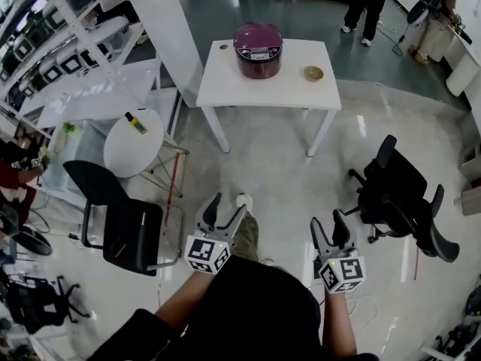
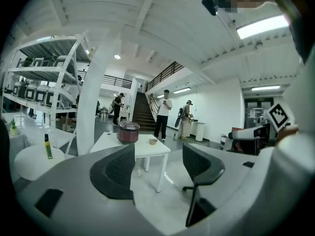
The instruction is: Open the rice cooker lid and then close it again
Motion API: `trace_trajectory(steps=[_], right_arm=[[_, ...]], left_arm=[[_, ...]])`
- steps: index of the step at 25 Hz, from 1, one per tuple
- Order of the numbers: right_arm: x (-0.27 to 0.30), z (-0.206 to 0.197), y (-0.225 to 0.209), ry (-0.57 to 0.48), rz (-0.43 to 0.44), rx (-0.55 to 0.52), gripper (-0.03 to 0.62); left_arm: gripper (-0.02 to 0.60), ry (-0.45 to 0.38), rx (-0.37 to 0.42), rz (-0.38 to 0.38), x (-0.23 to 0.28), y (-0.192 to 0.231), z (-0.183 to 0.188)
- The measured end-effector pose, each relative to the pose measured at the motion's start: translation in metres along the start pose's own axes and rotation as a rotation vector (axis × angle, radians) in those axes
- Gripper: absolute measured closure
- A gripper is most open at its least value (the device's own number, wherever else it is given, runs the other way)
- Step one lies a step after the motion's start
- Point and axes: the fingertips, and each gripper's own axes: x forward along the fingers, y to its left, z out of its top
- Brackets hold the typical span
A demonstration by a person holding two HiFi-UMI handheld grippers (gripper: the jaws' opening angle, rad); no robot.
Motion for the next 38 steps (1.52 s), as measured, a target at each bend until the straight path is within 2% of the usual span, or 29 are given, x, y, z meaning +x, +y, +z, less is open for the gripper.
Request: trace_trajectory(steps=[4,7,12,14,19,22,25,31,35,38], right_arm=[[0.040,0.006,-0.010,0.015,-0.010,0.005,0.349],[0.080,0.015,-0.020,0.011,-0.024,0.028,0.349],[0.164,0.036,-0.021,0.037,0.062,-0.033,0.349],[0.200,0.054,-0.023,0.024,0.073,-0.057,0.349],[0.280,0.092,-0.032,0.030,0.025,-0.074,0.349],[0.322,0.106,-0.039,0.041,0.001,-0.083,0.349],[0.357,0.112,-0.039,0.049,-0.009,-0.087,0.349],[0.411,0.138,-0.022,-0.055,-0.017,-0.071,0.349],[0.433,0.139,-0.017,-0.038,-0.013,-0.006,0.349],[0.446,0.137,-0.021,-0.016,-0.014,-0.032,0.349]], left_arm=[[0.299,-0.046,0.006,-0.006,0.040,0.023,0.015],[0.299,-0.049,0.009,-0.002,0.074,0.052,0.023],[0.299,-0.067,-0.013,0.009,0.135,0.105,0.045],[0.299,-0.069,-0.013,-0.010,0.162,0.125,0.060],[0.300,-0.097,-0.015,-0.095,0.221,0.167,0.102],[0.299,-0.131,0.000,-0.105,0.254,0.198,0.125],[0.299,-0.143,-0.024,-0.088,0.273,0.229,0.138],[0.299,-0.108,-0.106,-0.090,0.298,0.280,0.140],[0.299,-0.103,-0.109,-0.091,0.312,0.296,0.141],[0.299,-0.110,-0.115,-0.083,0.322,0.302,0.146]])
